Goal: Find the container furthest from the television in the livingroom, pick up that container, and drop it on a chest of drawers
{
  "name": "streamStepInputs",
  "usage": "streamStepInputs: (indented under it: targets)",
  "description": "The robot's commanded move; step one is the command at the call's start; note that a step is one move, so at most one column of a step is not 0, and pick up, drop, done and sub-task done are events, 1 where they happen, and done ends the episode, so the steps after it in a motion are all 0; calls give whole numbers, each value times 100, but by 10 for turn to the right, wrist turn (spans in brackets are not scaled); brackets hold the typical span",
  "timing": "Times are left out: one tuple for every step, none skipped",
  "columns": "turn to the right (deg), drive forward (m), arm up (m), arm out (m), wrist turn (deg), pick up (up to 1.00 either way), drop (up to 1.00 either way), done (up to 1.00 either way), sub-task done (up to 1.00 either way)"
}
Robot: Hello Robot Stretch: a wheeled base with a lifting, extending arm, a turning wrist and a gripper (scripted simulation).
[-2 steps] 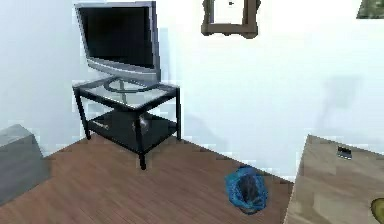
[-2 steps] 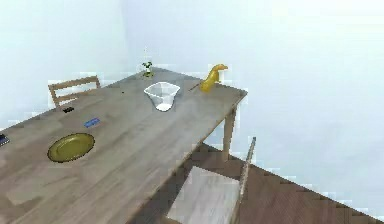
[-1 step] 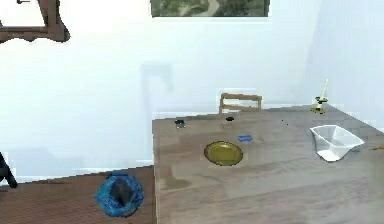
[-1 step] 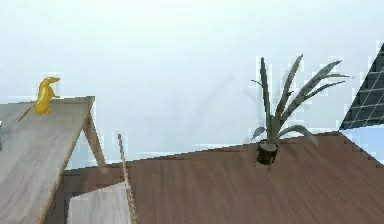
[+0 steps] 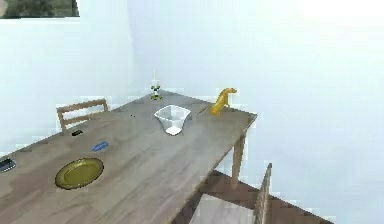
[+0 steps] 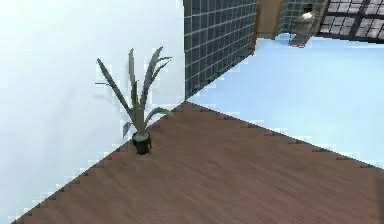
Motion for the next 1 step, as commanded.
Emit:
streamStepInputs:
  targets:
    - [450,0,0,0,0,0,0,0,0]
